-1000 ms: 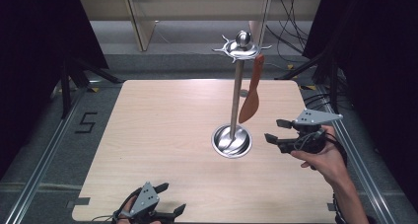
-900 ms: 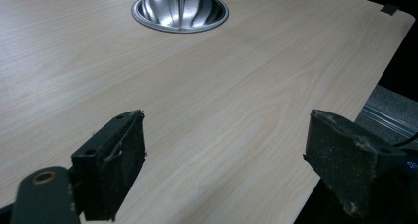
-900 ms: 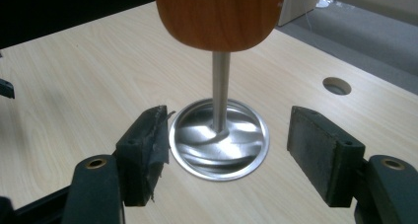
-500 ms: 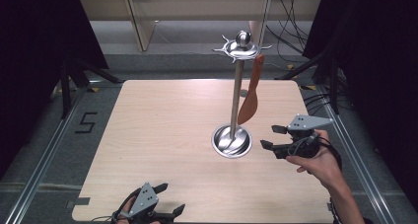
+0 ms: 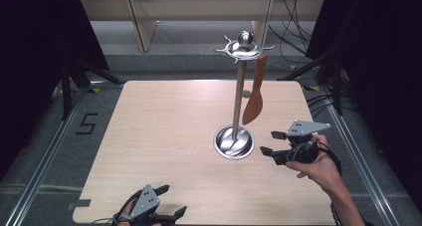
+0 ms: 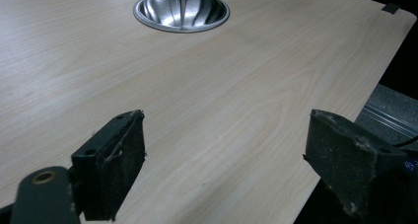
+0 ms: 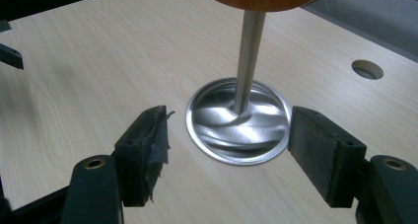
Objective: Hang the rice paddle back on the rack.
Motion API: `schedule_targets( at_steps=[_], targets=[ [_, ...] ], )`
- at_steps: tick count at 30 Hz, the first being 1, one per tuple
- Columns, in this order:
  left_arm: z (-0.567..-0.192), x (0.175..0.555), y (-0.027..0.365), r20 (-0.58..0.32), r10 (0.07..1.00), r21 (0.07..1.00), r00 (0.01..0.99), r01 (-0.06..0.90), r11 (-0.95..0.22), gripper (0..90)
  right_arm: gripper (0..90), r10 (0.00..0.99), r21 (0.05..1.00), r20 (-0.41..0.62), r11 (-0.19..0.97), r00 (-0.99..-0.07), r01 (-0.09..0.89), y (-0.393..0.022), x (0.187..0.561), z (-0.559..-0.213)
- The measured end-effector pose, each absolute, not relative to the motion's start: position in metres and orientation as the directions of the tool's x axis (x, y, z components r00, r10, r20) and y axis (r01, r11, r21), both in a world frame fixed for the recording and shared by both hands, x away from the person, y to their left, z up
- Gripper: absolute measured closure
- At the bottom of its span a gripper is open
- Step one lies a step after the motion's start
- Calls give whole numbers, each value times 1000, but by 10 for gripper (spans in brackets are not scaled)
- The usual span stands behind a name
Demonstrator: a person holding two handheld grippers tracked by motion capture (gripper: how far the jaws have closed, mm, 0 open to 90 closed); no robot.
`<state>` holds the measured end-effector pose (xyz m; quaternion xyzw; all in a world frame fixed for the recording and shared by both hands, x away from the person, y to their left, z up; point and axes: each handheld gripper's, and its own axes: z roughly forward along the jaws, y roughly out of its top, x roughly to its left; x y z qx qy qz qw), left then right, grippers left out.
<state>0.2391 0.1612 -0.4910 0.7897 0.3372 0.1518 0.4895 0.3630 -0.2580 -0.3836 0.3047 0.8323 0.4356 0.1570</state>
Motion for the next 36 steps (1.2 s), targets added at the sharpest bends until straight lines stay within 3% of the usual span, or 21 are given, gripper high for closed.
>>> schedule_targets(
  at_steps=[16, 36],
  targets=[
    [-491, 239, 161, -97, 682, 877, 725, 386, -287, 147, 322, 618, 811, -8, 463, -786, 357, -255, 357, -391],
    [-491, 239, 161, -98, 681, 877, 726, 387, -286, 147, 319, 625, 771, 40, 478, -780, 422, -255, 350, -417]
  ],
)
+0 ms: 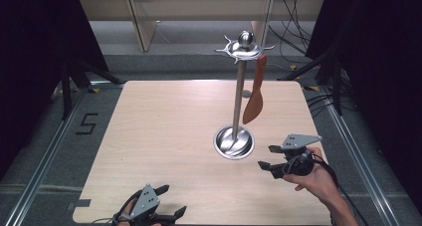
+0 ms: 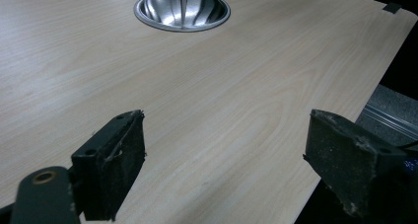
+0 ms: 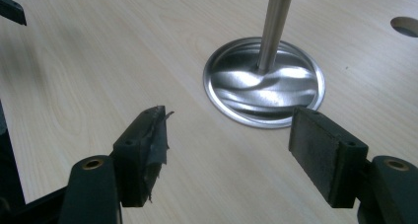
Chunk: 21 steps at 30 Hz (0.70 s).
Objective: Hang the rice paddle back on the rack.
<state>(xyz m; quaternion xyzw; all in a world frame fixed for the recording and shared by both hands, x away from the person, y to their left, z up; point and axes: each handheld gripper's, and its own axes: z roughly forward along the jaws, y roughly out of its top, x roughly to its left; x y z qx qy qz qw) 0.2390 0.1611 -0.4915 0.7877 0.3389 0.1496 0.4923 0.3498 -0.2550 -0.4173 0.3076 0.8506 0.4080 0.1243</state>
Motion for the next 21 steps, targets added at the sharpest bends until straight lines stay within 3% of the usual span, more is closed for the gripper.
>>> schedule_targets(
  at_steps=[21],
  targets=[
    [-491, 241, 162, -76, 667, 877, 741, 368, -309, 147, 317, 621, 721, 79, 505, -780, 475, -253, 336, -446]
  ],
)
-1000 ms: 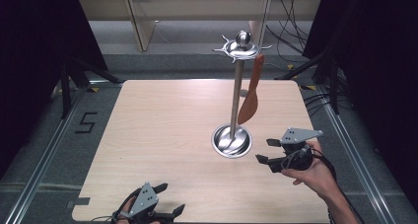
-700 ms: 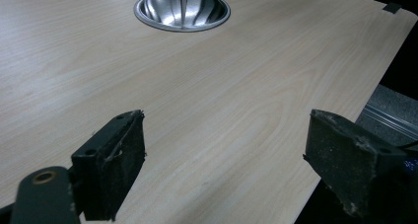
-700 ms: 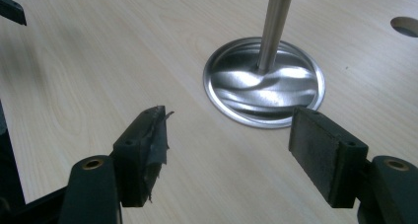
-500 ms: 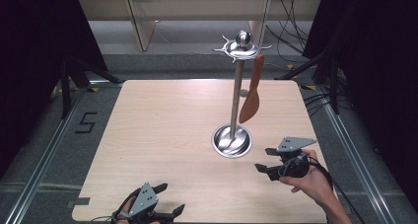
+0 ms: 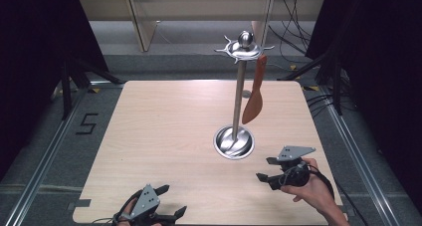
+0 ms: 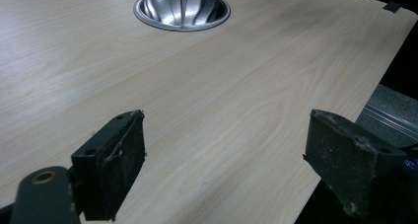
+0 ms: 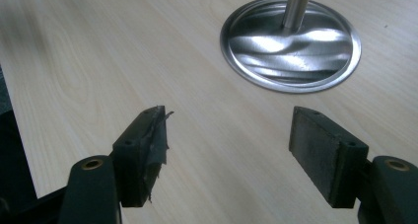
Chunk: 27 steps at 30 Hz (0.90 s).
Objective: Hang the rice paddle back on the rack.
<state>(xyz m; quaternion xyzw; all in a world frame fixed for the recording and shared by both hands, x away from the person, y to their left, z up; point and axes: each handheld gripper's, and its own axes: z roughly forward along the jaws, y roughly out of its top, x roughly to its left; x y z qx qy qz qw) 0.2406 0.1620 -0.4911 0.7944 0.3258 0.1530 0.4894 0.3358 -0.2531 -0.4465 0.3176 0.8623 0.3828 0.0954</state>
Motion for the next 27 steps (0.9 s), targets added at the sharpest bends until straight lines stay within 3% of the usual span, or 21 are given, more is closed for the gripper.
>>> schedule_targets(
  at_steps=[27],
  targets=[
    [-493, 239, 159, -105, 681, 879, 725, 388, -276, 147, 310, 603, 694, 78, 539, -794, 477, -258, 316, -464]
  ],
)
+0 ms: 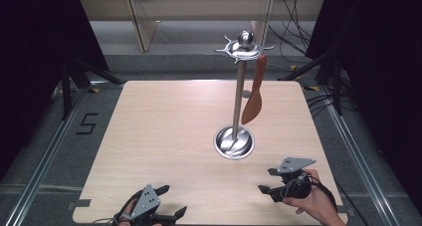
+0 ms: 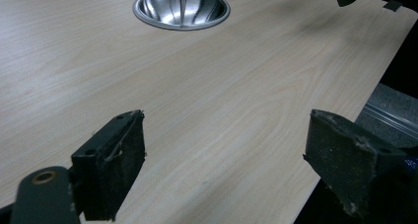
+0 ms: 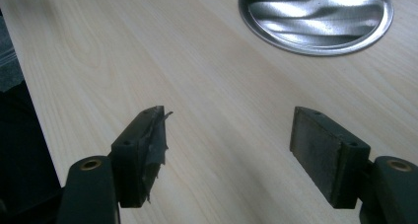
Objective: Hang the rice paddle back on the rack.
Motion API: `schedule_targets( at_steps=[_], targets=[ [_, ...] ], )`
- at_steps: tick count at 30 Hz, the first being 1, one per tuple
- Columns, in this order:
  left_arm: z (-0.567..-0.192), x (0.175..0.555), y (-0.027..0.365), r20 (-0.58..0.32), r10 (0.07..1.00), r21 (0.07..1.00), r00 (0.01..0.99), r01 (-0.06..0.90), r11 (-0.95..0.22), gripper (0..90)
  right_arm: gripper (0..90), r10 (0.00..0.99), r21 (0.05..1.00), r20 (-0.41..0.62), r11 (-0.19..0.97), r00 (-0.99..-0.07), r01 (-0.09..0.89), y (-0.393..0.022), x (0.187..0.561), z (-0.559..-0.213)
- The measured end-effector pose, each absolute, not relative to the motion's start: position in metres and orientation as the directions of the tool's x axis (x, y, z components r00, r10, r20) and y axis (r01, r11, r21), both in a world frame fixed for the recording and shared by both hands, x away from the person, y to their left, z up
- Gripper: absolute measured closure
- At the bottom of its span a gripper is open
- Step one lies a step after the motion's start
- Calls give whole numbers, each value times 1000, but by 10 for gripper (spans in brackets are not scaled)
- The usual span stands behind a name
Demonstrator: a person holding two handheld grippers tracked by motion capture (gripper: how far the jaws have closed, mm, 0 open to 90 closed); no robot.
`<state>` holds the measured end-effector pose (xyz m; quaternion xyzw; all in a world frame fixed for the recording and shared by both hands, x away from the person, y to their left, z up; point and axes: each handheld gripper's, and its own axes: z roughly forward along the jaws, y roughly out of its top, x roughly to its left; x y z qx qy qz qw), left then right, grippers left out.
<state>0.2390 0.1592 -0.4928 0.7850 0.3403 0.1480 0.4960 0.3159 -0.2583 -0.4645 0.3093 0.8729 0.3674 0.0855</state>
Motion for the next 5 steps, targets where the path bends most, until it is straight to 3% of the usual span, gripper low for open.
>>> schedule_targets(
  at_steps=[5],
  targets=[
    [-493, 239, 159, -107, 684, 880, 722, 390, -273, 147, 309, 607, 694, 81, 535, -791, 482, -260, 316, -466]
  ],
)
